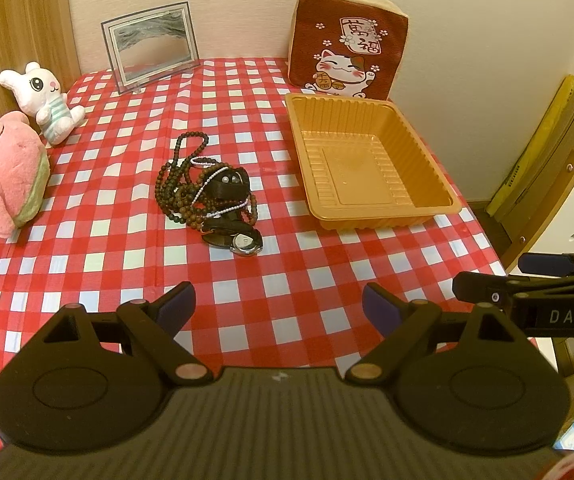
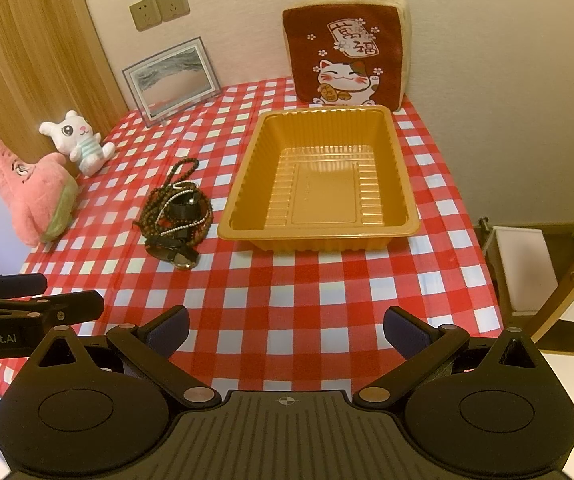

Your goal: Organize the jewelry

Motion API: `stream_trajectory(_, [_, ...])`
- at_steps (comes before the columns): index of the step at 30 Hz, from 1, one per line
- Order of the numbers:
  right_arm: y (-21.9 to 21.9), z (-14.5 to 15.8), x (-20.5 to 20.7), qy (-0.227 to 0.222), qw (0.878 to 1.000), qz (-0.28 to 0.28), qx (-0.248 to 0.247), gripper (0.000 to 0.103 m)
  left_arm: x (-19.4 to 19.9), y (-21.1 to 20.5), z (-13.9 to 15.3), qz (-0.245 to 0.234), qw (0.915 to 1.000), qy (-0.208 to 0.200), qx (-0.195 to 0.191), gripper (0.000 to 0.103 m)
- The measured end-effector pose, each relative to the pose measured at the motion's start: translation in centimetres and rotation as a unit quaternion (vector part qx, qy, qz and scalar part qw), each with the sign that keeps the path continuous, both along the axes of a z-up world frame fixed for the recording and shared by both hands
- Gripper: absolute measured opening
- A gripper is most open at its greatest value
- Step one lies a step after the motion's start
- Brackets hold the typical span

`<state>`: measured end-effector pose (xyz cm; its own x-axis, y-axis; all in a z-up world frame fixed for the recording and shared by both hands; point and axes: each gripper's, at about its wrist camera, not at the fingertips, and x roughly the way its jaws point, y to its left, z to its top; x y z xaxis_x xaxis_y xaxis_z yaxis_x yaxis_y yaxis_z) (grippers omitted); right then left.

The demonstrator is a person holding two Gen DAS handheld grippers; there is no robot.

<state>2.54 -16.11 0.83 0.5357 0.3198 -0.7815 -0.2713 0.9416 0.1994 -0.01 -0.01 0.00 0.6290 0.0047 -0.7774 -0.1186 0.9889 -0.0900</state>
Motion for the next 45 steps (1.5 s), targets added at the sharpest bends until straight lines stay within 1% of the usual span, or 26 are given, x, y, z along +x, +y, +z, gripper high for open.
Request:
stream_trajectory(16, [-0.3,-0.3,0.6,0.001,1.0,0.002,0.001,0.103,0.0,0.0,0.0,0.001,1.0,0.0,0.001,0.089])
stream_trajectory(23, [-0.4,-0.9,1.4,0.002,1.0,0.006,0.01,0.103,0.6,0.3,-0.4,0.019,0.9998,0.009,0.001,0.089])
stream_trajectory(25, [-1.1,-0.9,2.0,-0.004,1.0,0.005,0.017,0.103,0.8,0.2,-0.4,0.026,0.9996,0.011,0.003,0.089])
stream_trajectory(30, [-2.9,-1.8,3.2,-0.037,0.999,0.002,0.035,0.103,2.1,0.4,-1.2,0.052,0.9985,0.014,0.009,0.089])
stream_trajectory(38, [-6.8,-4.6,5.1,-0.091,0.994,-0.035,0.053,0.103,3.0,0.7,-2.8,0.097,0.9949,0.01,0.026,0.089])
stream_trajectory(43, [-8.8,-6.4,6.3,-0.107,0.991,-0.05,0.07,0.103,3.1,0.4,-3.6,0.129,0.9907,0.002,0.042,0.089])
stream_trajectory(45, [-9.1,-7.2,6.6,-0.115,0.989,-0.054,0.072,0.103,3.1,0.5,-4.0,0.139,0.9893,-0.001,0.046,0.087])
